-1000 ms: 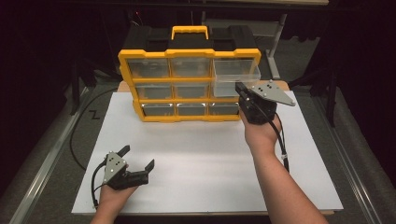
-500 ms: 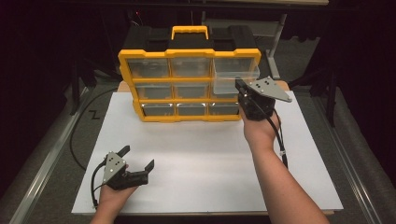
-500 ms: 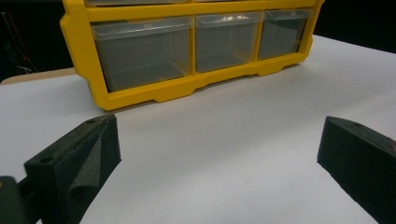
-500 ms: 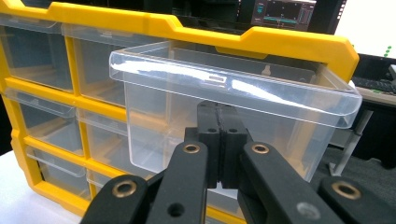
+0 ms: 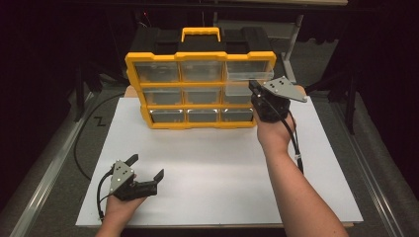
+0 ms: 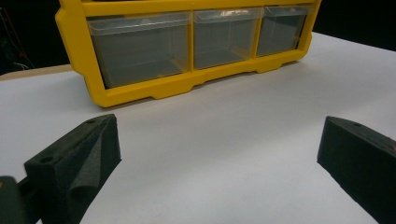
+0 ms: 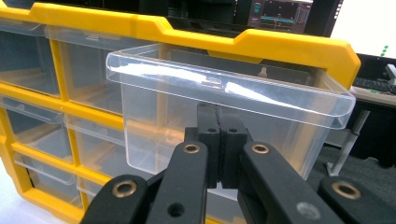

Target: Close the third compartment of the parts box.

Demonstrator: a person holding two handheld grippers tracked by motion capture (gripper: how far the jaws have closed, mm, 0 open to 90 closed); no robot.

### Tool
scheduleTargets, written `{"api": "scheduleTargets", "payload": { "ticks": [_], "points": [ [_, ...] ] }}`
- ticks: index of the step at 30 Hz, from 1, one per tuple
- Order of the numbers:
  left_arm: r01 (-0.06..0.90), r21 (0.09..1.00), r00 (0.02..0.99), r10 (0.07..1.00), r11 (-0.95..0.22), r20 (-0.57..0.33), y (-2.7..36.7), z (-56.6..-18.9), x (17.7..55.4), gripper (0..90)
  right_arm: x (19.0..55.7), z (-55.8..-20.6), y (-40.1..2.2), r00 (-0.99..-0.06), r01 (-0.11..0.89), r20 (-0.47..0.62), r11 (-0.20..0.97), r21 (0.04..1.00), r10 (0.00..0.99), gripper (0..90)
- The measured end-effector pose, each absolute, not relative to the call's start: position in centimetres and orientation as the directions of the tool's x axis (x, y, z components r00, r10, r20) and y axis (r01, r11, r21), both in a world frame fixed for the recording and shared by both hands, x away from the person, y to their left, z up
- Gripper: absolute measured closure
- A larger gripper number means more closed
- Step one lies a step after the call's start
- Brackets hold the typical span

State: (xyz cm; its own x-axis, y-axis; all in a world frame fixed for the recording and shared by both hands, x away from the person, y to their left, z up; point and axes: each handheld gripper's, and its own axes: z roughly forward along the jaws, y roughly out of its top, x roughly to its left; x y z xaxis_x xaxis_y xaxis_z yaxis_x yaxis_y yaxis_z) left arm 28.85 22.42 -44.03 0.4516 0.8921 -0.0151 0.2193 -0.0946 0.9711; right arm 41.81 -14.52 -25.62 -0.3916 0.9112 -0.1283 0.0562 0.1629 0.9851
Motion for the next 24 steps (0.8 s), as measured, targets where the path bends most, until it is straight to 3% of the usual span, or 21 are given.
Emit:
{"api": "scheduleTargets", "payload": {
  "ticks": [24],
  "points": [
    [0.234,0.968,0.454,0.891,-0.093,-0.024,22.4,-44.2,28.9,0.3,44.7,-25.5,-13.5,-0.365,0.068,-0.145,0.181,0.981,0.920,90.0]
  ]
}}
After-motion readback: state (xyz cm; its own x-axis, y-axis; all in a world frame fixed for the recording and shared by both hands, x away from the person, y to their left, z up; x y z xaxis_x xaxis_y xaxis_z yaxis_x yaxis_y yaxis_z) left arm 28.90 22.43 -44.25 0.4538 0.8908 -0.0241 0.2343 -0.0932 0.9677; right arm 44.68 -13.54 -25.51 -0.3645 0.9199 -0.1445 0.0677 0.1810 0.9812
